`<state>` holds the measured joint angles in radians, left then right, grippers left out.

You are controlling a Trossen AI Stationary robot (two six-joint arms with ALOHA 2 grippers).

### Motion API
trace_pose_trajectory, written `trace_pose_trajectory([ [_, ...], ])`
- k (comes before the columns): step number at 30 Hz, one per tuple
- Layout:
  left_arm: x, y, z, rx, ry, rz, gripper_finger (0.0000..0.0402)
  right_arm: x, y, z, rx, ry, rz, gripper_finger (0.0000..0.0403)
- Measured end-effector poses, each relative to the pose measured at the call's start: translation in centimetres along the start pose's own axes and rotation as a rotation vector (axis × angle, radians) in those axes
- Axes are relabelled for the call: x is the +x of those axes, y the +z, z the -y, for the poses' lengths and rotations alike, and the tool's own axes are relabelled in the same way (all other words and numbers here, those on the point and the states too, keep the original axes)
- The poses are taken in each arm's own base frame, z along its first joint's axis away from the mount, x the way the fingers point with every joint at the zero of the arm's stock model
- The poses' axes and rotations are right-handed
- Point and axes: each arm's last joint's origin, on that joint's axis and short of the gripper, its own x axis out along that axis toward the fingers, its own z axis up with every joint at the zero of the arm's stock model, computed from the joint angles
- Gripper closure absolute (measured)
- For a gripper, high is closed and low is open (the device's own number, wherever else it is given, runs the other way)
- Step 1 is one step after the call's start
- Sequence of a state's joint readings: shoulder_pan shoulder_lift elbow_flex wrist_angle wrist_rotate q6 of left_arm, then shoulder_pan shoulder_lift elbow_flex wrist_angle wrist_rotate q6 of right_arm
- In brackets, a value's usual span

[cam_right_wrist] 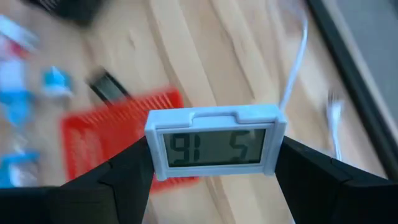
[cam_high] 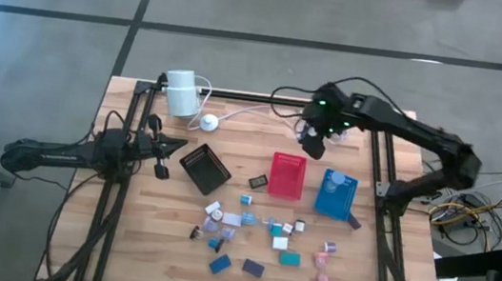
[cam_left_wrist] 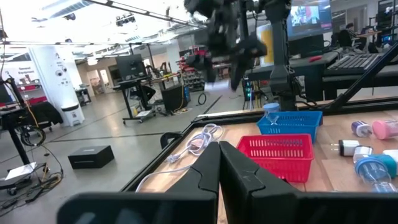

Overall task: Pick & Place Office items
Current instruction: Put the top white digital clock into the red bin

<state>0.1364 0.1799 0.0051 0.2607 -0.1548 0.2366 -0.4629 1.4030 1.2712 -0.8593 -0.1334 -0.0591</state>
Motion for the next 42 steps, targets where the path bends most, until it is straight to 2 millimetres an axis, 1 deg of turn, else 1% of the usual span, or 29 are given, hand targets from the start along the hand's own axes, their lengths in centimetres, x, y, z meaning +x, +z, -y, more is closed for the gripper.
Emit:
trace_pose_trajectory([
  [4,0.0,0.0,0.0,0.0,0.0,0.0,0.0392,-2.9,-1.1,-1.0,-0.023,0.04,0.209,0.0129],
  [8,0.0,0.0,0.0,0.0,0.0,0.0,0.0392,-5.1,-3.3,-1.8,-0.048,0.068,0.391,0.0129],
  [11,0.0,0.0,0.0,0.0,0.001,0.0,0.0392,-5.9,-5.6,-2.3,-0.076,0.08,0.503,0.0129],
  [15,0.0,0.0,0.0,0.0,0.002,0.0,0.0392,-6.2,-8.7,-2.7,-0.089,0.095,0.659,0.0129],
  [19,0.0,0.0,0.0,0.0,0.003,-0.001,0.0392,-5.9,-11.3,-2.7,-0.092,0.111,0.779,0.0129],
  [23,0.0,0.0,0.0,0.0,0.003,0.0,0.0392,-5.0,-13.5,-2.7,-0.105,0.123,0.848,0.0129],
  [31,0.0,0.0,0.0,-0.001,0.003,-0.001,0.0392,-1.5,-17.3,-2.5,-0.15,0.172,0.955,0.0129],
  [35,0.0,0.0,0.0,0.0,0.003,-0.001,0.0392,-0.5,-18.6,-2.4,-0.156,0.173,0.984,0.0129],
  [39,0.0,0.0,0.0,-0.016,0.004,0.002,0.0392,-0.6,-18.9,-2.4,-0.178,0.164,1.007,0.0129],
  [42,0.1,0.5,-0.1,-0.098,0.014,0.055,0.0392,-0.6,-19.0,-2.4,-0.208,0.162,1.008,0.0129],
])
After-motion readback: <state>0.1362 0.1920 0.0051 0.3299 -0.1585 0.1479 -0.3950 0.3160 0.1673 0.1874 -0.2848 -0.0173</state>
